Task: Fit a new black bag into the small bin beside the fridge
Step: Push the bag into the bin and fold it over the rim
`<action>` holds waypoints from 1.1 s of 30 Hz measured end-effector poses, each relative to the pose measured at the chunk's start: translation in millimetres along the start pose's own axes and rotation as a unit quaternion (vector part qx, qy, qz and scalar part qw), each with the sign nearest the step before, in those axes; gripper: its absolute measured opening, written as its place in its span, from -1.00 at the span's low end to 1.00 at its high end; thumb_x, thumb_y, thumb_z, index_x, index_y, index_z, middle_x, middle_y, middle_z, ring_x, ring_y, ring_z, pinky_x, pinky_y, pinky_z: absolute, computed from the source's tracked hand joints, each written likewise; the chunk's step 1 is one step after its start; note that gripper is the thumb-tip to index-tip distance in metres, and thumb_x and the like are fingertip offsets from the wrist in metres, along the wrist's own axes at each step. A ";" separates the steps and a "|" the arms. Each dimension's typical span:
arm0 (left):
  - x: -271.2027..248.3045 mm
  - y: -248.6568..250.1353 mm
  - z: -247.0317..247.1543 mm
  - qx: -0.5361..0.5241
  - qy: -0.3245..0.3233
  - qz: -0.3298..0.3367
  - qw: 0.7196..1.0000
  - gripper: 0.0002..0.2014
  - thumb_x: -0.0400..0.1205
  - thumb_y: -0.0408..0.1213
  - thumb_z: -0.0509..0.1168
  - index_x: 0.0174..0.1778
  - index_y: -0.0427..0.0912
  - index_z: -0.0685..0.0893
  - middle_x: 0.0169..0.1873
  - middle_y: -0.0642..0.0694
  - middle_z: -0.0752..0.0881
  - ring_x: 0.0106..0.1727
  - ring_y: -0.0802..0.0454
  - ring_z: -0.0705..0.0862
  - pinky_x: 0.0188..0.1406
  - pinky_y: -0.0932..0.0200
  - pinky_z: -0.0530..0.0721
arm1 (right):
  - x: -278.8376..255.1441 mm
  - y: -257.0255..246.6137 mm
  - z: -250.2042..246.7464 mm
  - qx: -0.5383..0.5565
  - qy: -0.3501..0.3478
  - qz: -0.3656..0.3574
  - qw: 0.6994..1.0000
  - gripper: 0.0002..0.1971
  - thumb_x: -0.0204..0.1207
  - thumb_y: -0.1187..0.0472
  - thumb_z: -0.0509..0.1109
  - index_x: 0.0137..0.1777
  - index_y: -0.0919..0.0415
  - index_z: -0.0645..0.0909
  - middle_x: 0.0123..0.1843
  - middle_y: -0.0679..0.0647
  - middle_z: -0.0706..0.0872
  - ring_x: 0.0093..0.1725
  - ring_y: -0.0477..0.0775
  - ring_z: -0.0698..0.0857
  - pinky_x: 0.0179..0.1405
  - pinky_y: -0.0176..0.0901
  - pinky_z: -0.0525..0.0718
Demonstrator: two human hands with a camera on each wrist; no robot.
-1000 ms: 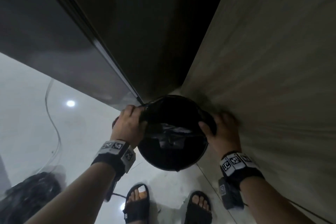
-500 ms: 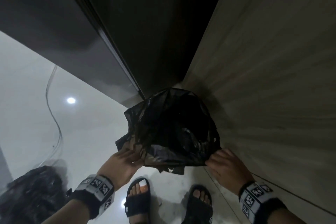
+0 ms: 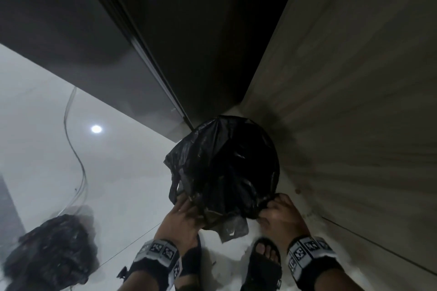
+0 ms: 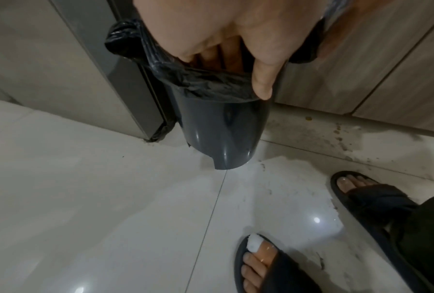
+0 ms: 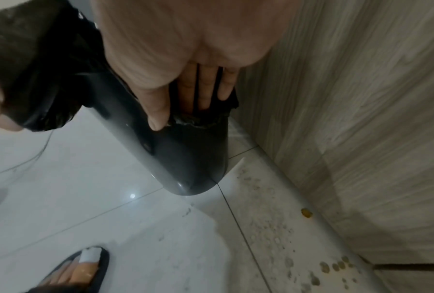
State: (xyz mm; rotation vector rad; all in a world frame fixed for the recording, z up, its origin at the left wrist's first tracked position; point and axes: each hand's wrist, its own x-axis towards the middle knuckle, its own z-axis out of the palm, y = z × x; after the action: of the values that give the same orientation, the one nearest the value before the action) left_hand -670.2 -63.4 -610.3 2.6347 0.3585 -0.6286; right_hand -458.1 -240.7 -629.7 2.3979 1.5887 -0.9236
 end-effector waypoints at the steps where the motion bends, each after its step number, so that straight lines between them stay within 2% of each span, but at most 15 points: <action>1: -0.7 -5.7 -3.4 0.021 0.006 -0.007 1.000 -0.67 0.06 -0.22 0.56 -0.25 0.09 0.81 -0.16 0.01 0.83 0.14 -0.20 0.76 0.22 -0.26 0.70 | -1.8 7.6 -0.6 -0.021 0.006 0.004 1.000 -0.85 0.10 0.09 0.37 -0.62 0.04 0.67 -0.58 -0.08 0.62 -0.40 0.08 0.69 -0.06 -0.12 0.37; 4: 4.1 -24.8 0.0 0.049 -0.006 -0.022 0.999 -0.72 0.28 -0.23 0.20 -0.29 0.02 0.81 -0.16 -0.05 0.84 0.11 -0.26 0.76 0.16 -0.27 0.73 | 4.5 24.7 -0.5 -0.036 -0.023 0.072 0.996 -0.79 -0.18 0.24 0.60 -0.69 0.01 0.60 -0.59 -0.10 0.62 -0.39 0.04 0.70 0.01 -0.04 0.38; 6: 9.9 -32.0 6.6 0.001 -0.035 -0.049 0.998 -0.63 0.32 -0.25 0.08 -0.22 0.03 0.80 -0.13 -0.08 0.83 0.10 -0.26 0.77 0.11 -0.15 0.76 | 11.7 26.5 -0.7 -0.023 -0.006 0.080 0.997 -0.78 -0.12 0.26 0.64 -0.63 -0.01 0.65 -0.56 -0.04 0.67 -0.40 0.06 0.72 -0.03 -0.04 0.56; 8: 16.1 -29.8 0.1 -0.136 0.002 -0.154 0.979 -0.68 0.39 -0.24 0.09 -0.16 -0.01 0.76 -0.04 -0.10 0.80 0.06 -0.25 0.76 -0.02 0.03 0.73 | 16.5 24.3 -7.6 0.065 0.025 0.104 0.992 -0.87 0.08 0.33 0.52 -0.53 0.09 0.68 -0.49 0.07 0.73 -0.39 0.19 0.74 -0.20 -0.11 0.62; 11: 19.4 -27.2 -27.6 -0.246 0.152 -0.333 0.897 -0.84 0.44 -0.28 0.27 -0.27 -0.24 0.74 -0.26 -0.27 0.81 -0.18 -0.37 0.74 -0.26 0.05 0.56 | 14.8 25.1 -29.5 0.282 0.164 0.250 0.912 -0.83 0.30 0.46 0.35 -0.32 0.23 0.74 -0.34 0.16 0.77 -0.29 0.22 0.72 -0.29 -0.10 0.63; 14: 25.5 -28.8 -64.4 -0.333 0.307 -0.373 0.810 -0.83 0.51 -0.25 0.31 -0.11 -0.17 0.78 -0.21 -0.21 0.80 -0.17 -0.32 0.74 -0.10 -0.06 0.69 | 27.2 33.2 -56.9 0.434 0.227 0.299 0.819 -0.80 0.50 0.43 0.32 0.03 0.28 0.72 -0.04 0.12 0.75 -0.02 0.11 0.68 -0.04 -0.19 0.51; 16: 41.4 -34.9 -75.1 -0.468 0.309 -0.375 0.738 -0.80 0.51 -0.16 0.35 0.03 0.01 0.77 -0.03 -0.07 0.78 0.00 -0.19 0.74 0.13 -0.09 0.69 | 46.3 32.4 -74.7 0.563 0.183 0.247 0.767 -0.71 0.53 0.32 0.33 0.24 0.32 0.64 0.20 0.12 0.71 0.20 0.15 0.67 0.18 -0.08 0.54; 18: 63.2 -46.2 -76.5 -0.576 0.244 -0.370 0.687 -0.54 0.40 0.25 0.34 0.12 0.10 0.74 0.16 -0.06 0.77 0.21 -0.13 0.70 0.35 -0.13 0.60 | 64.0 29.7 -87.2 0.646 0.114 0.214 0.724 -0.63 0.58 0.14 0.32 0.36 0.21 0.59 0.35 0.06 0.67 0.34 0.15 0.64 0.34 0.03 0.54; 20: 84.2 -61.0 -72.9 -0.661 0.162 -0.375 0.630 -0.23 0.33 0.48 0.23 0.25 -0.04 0.70 0.31 -0.21 0.70 0.35 -0.23 0.64 0.46 -0.19 0.52 | 75.8 22.6 -94.5 0.646 0.062 0.210 0.731 -0.60 0.68 0.02 0.20 0.47 0.09 0.49 0.36 -0.14 0.54 0.38 0.00 0.55 0.40 -0.07 0.45; 22: 99.8 -76.6 -63.8 -0.737 0.110 -0.366 0.558 -0.17 0.48 0.43 0.13 0.36 -0.23 0.63 0.36 -0.32 0.64 0.39 -0.30 0.59 0.48 -0.14 0.47 | 88.3 24.1 -91.9 0.604 0.073 0.232 0.759 -0.49 0.69 -0.11 0.10 0.57 0.07 0.36 0.40 -0.12 0.47 0.45 -0.03 0.44 0.48 -0.09 0.35; 24: 107.3 -88.5 -54.5 -0.767 0.083 -0.357 0.527 -0.09 0.37 0.49 0.21 0.35 -0.25 0.64 0.38 -0.35 0.61 0.40 -0.32 0.57 0.52 -0.16 0.43 | 99.5 29.2 -83.5 0.551 0.104 0.232 0.795 -0.42 0.68 -0.16 0.06 0.63 0.09 0.26 0.59 -0.04 0.35 0.60 0.05 0.30 0.62 0.00 0.20; 26: 113.5 -93.6 -49.7 -0.748 0.073 -0.387 0.535 0.03 0.13 0.59 0.31 0.25 -0.23 0.70 0.42 -0.40 0.57 0.43 -0.38 0.55 0.56 -0.27 0.38 | 107.2 33.2 -77.5 0.523 0.103 0.226 0.815 -0.35 0.65 -0.21 -0.01 0.64 0.15 0.21 0.66 0.04 0.27 0.65 0.11 0.21 0.66 -0.01 0.09; 27: 114.1 -90.9 -54.9 -0.718 0.090 -0.410 0.555 0.00 0.15 0.59 0.28 0.18 -0.24 0.73 0.40 -0.41 0.59 0.41 -0.40 0.56 0.55 -0.28 0.39 | 108.7 34.3 -76.3 0.503 0.103 0.223 0.829 -0.33 0.65 -0.22 -0.01 0.64 0.19 0.23 0.67 0.07 0.26 0.66 0.14 0.20 0.66 -0.05 0.07; 30: 118.1 -77.1 -76.8 -0.522 0.205 -0.442 0.700 -0.42 0.58 0.27 0.17 0.20 -0.16 0.71 0.26 -0.27 0.70 0.27 -0.27 0.65 0.28 0.03 0.52 | 110.7 30.6 -88.6 0.419 0.161 0.222 0.866 -0.48 0.69 -0.04 0.12 0.52 0.28 0.42 0.53 0.23 0.49 0.54 0.27 0.41 0.43 -0.15 0.29; 33: 128.4 -64.9 -95.7 -0.372 0.272 -0.331 0.823 -0.71 0.57 -0.03 0.36 0.17 -0.04 0.66 0.13 -0.17 0.75 0.16 -0.18 0.70 0.13 0.10 0.58 | 126.4 24.0 -100.5 0.402 0.202 0.173 0.876 -0.51 0.57 -0.03 0.35 0.45 0.16 0.48 0.41 0.20 0.61 0.40 0.21 0.58 0.37 0.06 0.54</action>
State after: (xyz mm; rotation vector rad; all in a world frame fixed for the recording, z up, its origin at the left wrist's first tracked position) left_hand -545.1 55.7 -614.7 1.8141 1.4045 0.1315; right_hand -361.8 -109.1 -623.1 3.4838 0.8476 -1.2317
